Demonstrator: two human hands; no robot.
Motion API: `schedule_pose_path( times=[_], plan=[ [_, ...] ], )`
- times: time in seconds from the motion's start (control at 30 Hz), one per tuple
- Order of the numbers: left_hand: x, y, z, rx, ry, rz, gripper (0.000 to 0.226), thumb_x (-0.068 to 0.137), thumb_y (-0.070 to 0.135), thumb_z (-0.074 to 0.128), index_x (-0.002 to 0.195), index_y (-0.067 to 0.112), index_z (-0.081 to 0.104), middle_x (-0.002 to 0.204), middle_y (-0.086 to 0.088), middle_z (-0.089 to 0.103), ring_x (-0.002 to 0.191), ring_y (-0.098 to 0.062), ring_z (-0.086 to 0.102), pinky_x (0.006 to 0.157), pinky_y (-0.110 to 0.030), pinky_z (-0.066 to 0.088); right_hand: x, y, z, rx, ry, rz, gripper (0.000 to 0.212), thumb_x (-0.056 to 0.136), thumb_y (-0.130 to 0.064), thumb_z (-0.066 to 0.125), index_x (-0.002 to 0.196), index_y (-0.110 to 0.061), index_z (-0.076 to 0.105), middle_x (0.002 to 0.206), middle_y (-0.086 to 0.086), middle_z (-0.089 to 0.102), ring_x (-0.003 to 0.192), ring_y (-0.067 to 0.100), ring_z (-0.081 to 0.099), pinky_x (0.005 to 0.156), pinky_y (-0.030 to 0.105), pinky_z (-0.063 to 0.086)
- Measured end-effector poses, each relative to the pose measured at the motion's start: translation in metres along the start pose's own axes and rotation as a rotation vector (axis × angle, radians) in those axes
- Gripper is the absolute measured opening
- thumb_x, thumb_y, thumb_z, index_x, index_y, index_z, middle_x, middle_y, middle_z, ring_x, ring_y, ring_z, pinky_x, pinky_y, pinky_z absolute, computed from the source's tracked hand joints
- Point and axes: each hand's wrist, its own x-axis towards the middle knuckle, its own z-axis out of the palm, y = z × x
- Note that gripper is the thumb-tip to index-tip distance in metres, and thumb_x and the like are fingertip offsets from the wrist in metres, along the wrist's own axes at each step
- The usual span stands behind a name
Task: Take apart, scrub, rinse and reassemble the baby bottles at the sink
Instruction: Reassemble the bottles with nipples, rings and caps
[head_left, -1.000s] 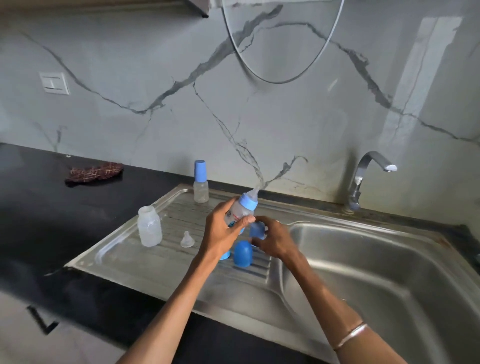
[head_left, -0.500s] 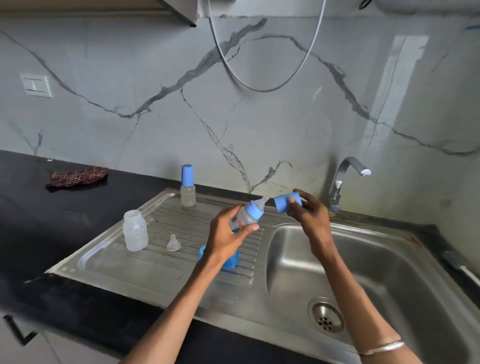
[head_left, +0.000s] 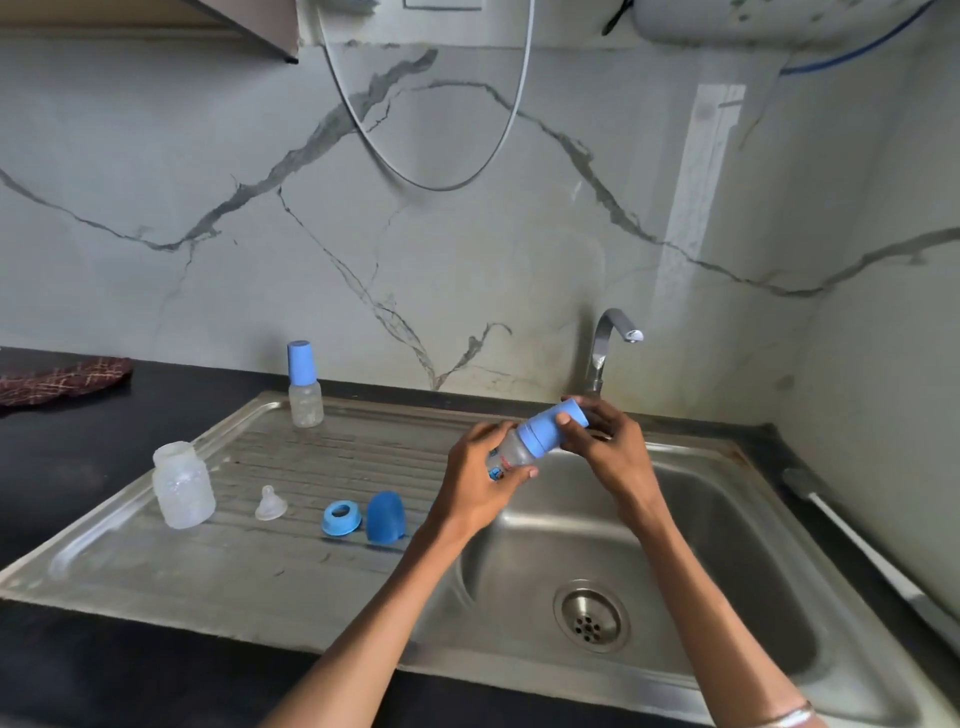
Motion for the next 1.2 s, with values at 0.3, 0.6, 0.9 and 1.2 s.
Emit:
schedule_pose_path(
  times=[0.3,0.6,0.9,1.2],
  plan=[
    [-0.010,-0.013,0.029,0.095,-0.050,0.059,0.047,0.070,0.022,0.083,0.113,0.009,0.069,0.098,0.002,0.056,0.088,-0.015,0.059,0.080,-0.026,0.050,-0.002,0.018,-0.022,-0.216,0.008,0.080,0.027,0.081,-0.032,0.081,0.099,-0.014,0.073,0.082,0.002,0.076,0.070,0.015,0.075,0.076,0.037,0.060],
    [-0.008,-0.018,0.029,0.188,-0.074,0.065,0.052,0.069,0.024,0.082,0.117,0.010,0.069,0.101,-0.001,0.057,0.093,-0.019,0.059,0.085,-0.027,0.048,-0.005,0.034,-0.008,-0.254,0.108,0.227,0.060,0.077,-0.068,0.069,0.084,-0.009,0.064,0.067,0.005,0.074,0.061,0.017,0.073,0.075,0.037,0.058],
    [-0.006,-0.017,0.022,0.004,0.016,-0.049,0.046,0.070,0.010,0.085,0.114,0.011,0.070,0.098,-0.004,0.060,0.081,-0.004,0.060,0.072,-0.008,0.044,-0.011,0.036,0.000,0.030,-0.047,0.118,0.027,0.087,-0.018,0.076,0.110,-0.007,0.068,0.093,0.003,0.075,0.089,0.021,0.073,0.088,0.039,0.058],
    [-0.007,-0.017,0.020,0.033,0.047,-0.015,0.048,0.070,0.016,0.087,0.114,0.010,0.069,0.097,0.001,0.058,0.081,-0.005,0.059,0.071,-0.014,0.047,-0.012,0.032,0.020,-0.191,0.160,0.144,0.052,0.071,-0.058,0.079,0.087,-0.012,0.062,0.068,-0.002,0.074,0.073,0.017,0.073,0.078,0.040,0.057]
  ],
)
